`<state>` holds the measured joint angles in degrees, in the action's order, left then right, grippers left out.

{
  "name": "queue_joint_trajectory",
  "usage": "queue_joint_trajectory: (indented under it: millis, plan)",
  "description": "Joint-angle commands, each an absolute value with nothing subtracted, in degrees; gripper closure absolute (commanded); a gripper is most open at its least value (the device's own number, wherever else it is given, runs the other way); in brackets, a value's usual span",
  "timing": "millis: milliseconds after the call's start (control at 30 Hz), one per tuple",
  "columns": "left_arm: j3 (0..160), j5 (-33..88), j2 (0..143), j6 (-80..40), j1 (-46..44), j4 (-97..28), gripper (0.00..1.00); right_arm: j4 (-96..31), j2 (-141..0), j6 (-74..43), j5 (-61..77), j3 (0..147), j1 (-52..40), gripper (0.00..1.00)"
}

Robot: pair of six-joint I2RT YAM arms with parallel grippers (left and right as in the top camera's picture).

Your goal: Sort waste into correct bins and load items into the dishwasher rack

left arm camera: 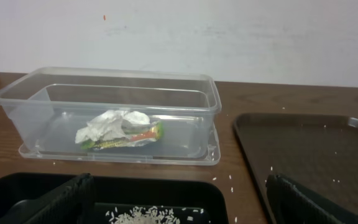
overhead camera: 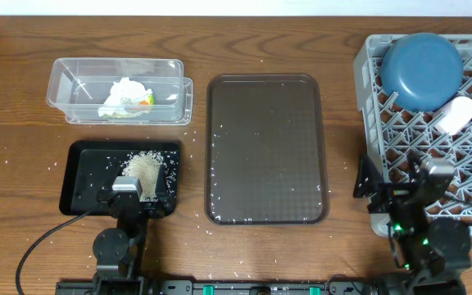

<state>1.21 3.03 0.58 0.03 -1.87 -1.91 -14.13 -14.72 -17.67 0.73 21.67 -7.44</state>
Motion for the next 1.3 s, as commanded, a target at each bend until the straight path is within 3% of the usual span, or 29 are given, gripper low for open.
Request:
queue_joint_trajectory:
  millis: [0, 333, 567, 867, 1267]
  plan:
    - [0.2, 2.4, 0.2, 0.4, -1.5, -4.0, 0.10, -9.8, -9.8, -18.7, 1.7, 14.8, -8.3, 0.01]
    - [0.2, 2.4, 0.2, 0.4, -1.5, -4.0, 0.09, 2.7, -0.8, -20.8, 1.8, 0.3, -8.3, 0.01]
    - [0.2, 2.4, 0.2, 0.4, -1.5, -4.0, 0.09, 1.7, -0.3, -16.4, 1.5, 0.3, -8.3, 0.01]
    - [0.2, 2.4, 0.2, 0.4, -1.5, -4.0, 0.10, -4.3, -0.3, -1.0, 1.5, 0.3, -8.3, 0.01]
    - [0.2, 2.4, 0.2, 0.4, -1.5, -4.0, 0.09, -4.3, -0.3, -0.8, 1.5, 0.3, -8.3, 0.01]
